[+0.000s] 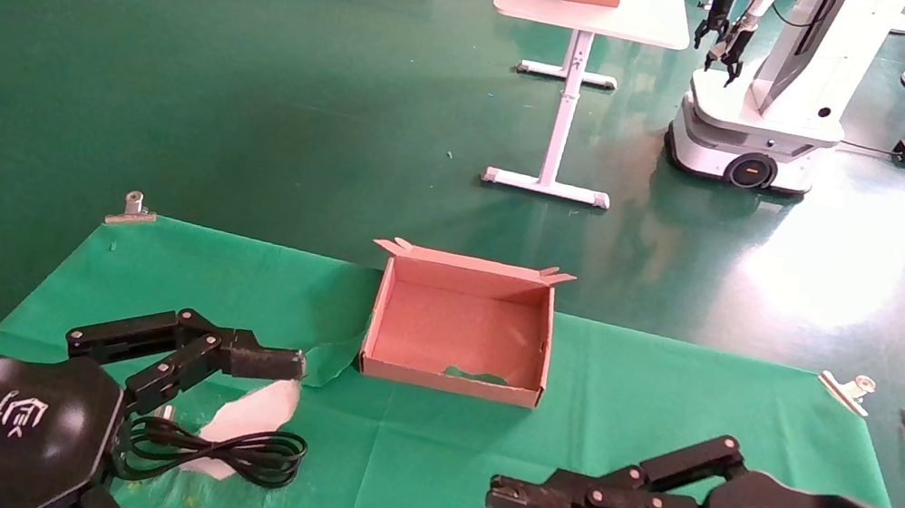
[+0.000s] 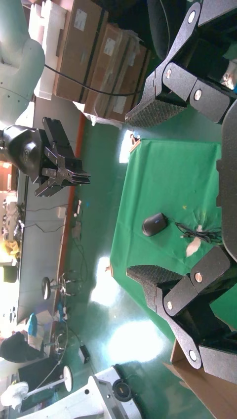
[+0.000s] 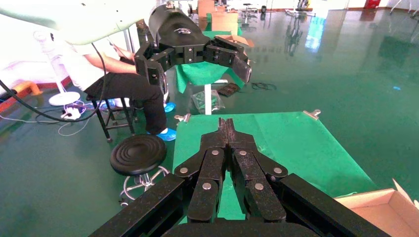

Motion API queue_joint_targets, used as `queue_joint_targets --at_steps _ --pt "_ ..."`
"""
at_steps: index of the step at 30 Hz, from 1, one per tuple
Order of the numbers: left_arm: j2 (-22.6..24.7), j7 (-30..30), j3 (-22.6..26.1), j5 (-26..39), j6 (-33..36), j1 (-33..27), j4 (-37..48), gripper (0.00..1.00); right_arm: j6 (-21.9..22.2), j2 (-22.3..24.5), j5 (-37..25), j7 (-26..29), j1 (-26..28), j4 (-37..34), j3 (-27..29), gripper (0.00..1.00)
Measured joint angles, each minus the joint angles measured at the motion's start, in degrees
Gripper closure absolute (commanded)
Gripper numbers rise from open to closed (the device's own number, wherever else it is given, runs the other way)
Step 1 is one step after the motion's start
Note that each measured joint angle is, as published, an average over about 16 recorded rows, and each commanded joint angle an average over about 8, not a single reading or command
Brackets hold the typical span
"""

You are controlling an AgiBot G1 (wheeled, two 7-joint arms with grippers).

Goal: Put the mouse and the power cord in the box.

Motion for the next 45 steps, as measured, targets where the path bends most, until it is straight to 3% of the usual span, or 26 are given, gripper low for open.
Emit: queue_joint_targets --at_steps 12,20,21,45 --pt "0.0 0.0 0.0 0.0 0.0 0.0 0.0 0.0 0.0 0.0 0.0 0.0 0.0 0.0 0.0 0.99" --pt "0.0 0.0 0.0 0.0 0.0 0.0 0.0 0.0 0.0 0.0 0.0 0.0 0.0 0.0 0.0 0.03" --pt "0.0 0.0 0.0 0.0 0.0 0.0 0.0 0.0 0.0 0.0 0.0 0.0 0.0 0.0 0.0 0.0" --pt "-0.45 0.04 0.63 1.61 0.31 -0.09 -0.46 0.0 0.02 0.24 -0.69 -0.51 -0.25 0.06 -0.11 0.0"
